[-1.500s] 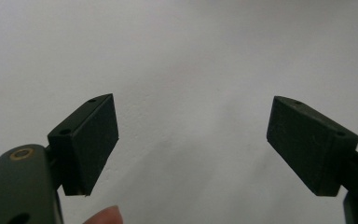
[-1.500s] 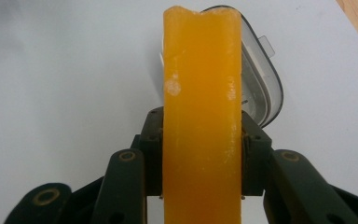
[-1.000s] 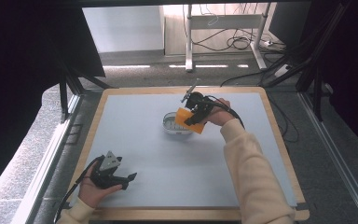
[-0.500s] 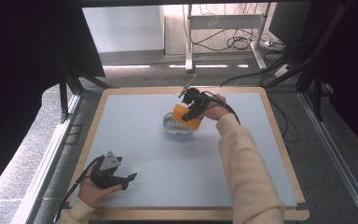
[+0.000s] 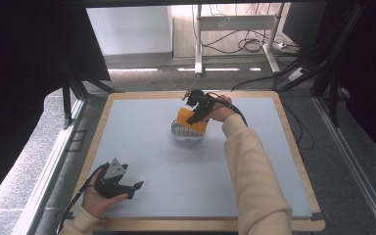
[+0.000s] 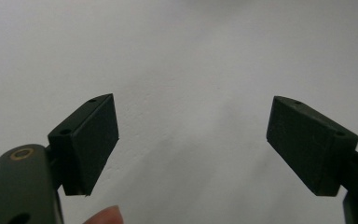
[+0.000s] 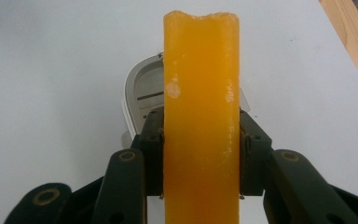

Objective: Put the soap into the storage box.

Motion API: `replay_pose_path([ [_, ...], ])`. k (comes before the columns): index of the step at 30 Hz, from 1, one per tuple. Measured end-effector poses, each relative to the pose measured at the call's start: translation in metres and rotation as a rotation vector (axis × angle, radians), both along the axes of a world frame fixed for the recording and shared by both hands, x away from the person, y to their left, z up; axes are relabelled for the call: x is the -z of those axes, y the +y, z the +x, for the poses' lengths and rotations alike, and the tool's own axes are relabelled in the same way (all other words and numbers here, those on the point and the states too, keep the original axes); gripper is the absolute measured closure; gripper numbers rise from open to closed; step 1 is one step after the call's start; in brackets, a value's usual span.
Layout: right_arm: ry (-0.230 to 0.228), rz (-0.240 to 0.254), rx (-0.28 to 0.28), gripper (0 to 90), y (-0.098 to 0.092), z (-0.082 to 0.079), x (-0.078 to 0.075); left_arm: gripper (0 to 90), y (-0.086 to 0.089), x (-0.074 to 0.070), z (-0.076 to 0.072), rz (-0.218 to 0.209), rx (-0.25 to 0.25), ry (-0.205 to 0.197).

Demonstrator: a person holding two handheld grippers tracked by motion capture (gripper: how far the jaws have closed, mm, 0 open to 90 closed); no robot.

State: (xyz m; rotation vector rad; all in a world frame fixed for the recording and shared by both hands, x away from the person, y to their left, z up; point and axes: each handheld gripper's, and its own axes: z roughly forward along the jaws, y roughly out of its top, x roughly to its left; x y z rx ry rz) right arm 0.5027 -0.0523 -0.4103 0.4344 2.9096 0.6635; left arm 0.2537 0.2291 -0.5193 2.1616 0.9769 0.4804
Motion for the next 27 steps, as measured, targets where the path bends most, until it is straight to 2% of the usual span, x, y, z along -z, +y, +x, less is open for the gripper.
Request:
replay_pose_path([
  [7,-0.007,0.001,-0.059,62.1,0.007,0.005,0.001,16.7,0.0,0.0,0.0,0.0,0.001,0.0],
  [15,-0.014,-0.039,-0.093,62.1,0.016,0.011,0.003,16.7,0.0,0.0,0.0,0.002,0.0,0.0],
  [27,-0.006,-0.079,-0.135,62.1,0.024,0.015,0.022,16.6,0.001,0.0,0.0,0.003,0.002,-0.002],
])
